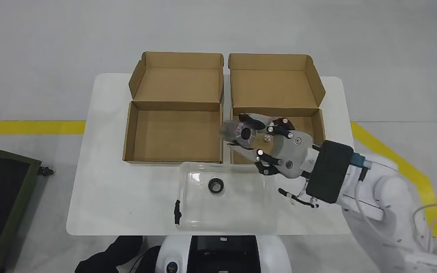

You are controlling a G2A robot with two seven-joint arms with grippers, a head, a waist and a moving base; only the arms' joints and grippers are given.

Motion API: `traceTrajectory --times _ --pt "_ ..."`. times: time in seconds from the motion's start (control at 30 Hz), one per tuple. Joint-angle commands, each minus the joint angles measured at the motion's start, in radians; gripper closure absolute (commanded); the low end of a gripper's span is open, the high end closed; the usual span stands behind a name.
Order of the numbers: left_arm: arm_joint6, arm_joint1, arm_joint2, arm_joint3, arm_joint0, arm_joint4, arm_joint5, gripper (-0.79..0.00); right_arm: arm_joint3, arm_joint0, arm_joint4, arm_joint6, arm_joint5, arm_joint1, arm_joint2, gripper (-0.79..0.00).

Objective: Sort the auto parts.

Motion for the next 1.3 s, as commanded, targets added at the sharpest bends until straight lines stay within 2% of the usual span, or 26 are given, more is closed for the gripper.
traceTrajectory --times 0.0,0.1,0.3,0.6,0.77,1.0,1.27 --pt "0.0 0.0 0.0 0.0 0.0 0.0 0.0 -0.785 0.003 -0.003 0.002 0.003 -0.006 0.0 -0.003 0.0" --pt "0.0 0.0 0.0 0.0 0.0 0.0 0.0 -0.785 0.016 -0.008 0.003 0.012 -0.016 -0.001 -0.015 0.0" --pt "0.0 0.0 0.0 0.0 0.0 0.0 0.0 -0.785 0.031 -0.012 -0.033 0.047 0.002 -0.011 -0.116 0.0" --pt "0.0 0.0 0.0 0.0 0.0 0.0 0.0 -0.785 0.175 0.05 -0.049 0.066 -0.043 -0.025 -0.197 0.0" --pt "0.0 0.0 0.0 0.0 0.0 0.0 0.0 -0.785 0.244 0.097 -0.076 0.082 -0.035 -0.041 -0.269 0.0" --pt "0.0 0.0 0.0 0.0 0.0 0.0 0.0 -0.785 0.339 0.179 -0.135 0.098 0.015 -0.076 -0.399 0.0" --pt "0.0 0.0 0.0 0.0 0.0 0.0 0.0 -0.785 0.486 0.3 -0.168 0.091 0.096 -0.14 -0.551 0.0"
